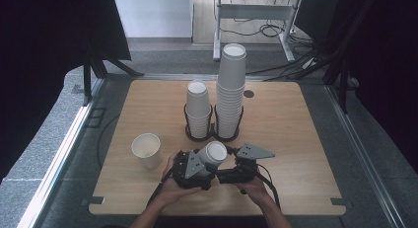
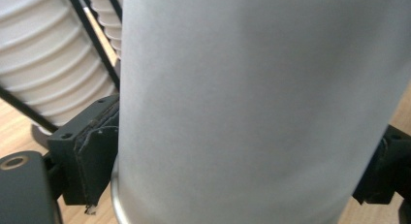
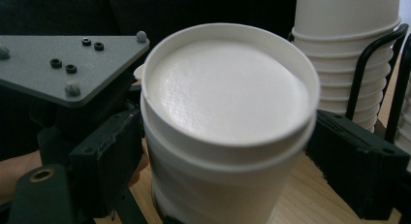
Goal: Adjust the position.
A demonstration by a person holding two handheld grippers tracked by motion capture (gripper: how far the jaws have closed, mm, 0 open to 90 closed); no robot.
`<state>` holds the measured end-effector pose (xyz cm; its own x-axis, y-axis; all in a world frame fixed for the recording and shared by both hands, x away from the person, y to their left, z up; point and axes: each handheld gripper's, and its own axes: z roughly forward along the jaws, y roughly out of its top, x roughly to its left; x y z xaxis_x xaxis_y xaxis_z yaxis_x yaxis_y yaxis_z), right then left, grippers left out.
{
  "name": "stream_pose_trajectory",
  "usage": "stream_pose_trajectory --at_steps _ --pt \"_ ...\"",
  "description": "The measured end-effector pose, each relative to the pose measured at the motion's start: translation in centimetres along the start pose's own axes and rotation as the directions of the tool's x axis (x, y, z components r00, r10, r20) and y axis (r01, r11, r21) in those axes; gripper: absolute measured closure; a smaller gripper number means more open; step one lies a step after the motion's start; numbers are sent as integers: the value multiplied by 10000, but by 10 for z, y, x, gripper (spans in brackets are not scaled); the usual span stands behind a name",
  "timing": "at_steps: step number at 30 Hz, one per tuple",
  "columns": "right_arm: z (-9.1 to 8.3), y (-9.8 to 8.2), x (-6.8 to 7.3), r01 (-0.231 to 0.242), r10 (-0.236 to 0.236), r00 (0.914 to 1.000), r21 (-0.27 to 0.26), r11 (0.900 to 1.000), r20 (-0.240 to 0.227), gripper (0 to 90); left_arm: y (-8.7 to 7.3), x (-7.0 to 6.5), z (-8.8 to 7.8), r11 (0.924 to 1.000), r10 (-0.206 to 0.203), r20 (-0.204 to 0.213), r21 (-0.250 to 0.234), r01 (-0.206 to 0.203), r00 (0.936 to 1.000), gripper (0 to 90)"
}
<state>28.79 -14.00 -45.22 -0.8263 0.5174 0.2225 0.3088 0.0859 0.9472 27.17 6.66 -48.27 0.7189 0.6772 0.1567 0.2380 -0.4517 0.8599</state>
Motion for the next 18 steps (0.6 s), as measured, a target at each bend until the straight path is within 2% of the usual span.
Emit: stream_pose_trajectory --at_steps 10,18 --pt "-9 2 -6 147 -148 9999 84 9999 31 132 0 3 -2 9979 618 -602 210 -607 9963 90" --pt "-14 4 -8 331 -328 9994 208 9992 -116 134 -3 5 0 9968 699 -801 436 -666 9943 90"
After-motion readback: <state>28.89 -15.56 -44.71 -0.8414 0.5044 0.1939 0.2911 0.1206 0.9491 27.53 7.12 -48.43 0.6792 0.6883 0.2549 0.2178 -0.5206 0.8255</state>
